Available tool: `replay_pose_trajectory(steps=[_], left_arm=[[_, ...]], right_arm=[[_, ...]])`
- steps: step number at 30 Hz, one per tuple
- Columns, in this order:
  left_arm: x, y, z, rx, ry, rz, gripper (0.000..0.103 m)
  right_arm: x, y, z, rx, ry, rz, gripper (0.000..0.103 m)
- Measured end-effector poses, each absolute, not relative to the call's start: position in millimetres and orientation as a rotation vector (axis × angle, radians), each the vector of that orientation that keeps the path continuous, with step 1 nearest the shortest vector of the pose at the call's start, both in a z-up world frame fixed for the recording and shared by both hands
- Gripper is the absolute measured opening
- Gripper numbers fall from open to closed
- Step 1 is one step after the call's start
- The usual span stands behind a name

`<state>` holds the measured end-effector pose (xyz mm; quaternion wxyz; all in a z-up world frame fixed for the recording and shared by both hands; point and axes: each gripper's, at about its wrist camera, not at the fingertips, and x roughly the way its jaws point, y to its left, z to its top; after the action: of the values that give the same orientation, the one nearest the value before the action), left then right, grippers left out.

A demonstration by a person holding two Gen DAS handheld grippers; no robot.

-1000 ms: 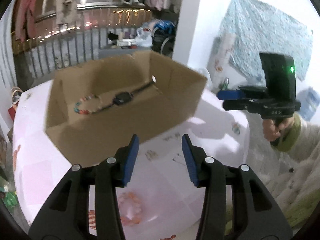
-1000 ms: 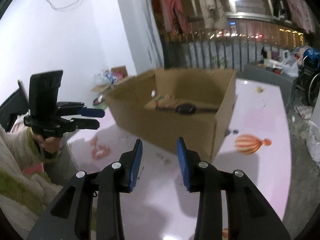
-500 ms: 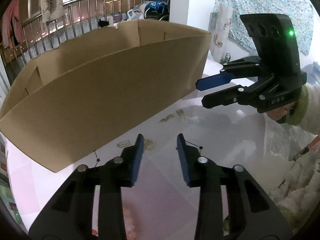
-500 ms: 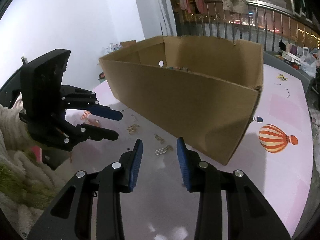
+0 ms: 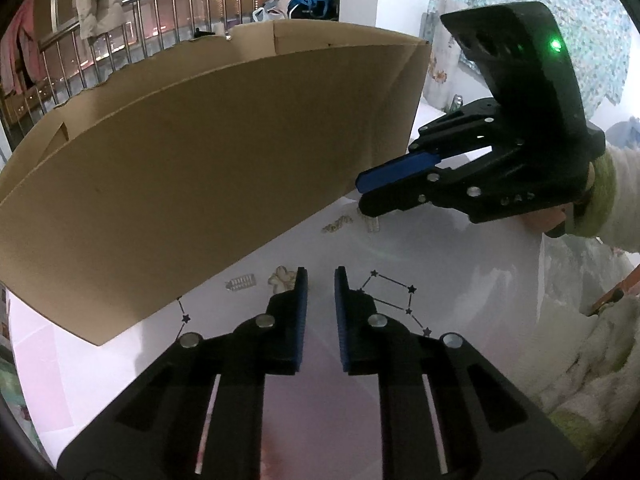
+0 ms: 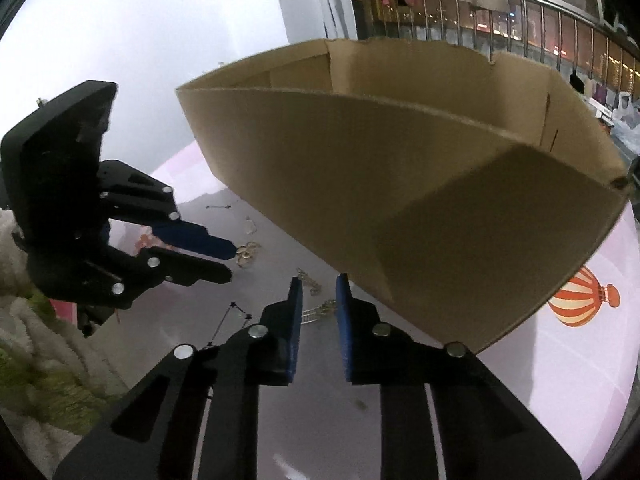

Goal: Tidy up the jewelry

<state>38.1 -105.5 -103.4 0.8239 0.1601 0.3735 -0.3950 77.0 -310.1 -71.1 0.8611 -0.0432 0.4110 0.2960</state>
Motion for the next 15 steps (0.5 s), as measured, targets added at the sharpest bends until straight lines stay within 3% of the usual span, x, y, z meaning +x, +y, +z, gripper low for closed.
replay_pose_trajectory(steps=[6,15], left_arm=[[35.6,-104.7,-106.7,0.338,0.810,-0.837,0.011],[46.5,-111.7,-106.9,0.330,0.812,-0.835,0.011]], right_arm=[[80.2,-313.4,-76.5,-0.074,0.894,0.603,0.006],[64.5,-330.8,-65.5,0.016,0.873,0.578,0.004]])
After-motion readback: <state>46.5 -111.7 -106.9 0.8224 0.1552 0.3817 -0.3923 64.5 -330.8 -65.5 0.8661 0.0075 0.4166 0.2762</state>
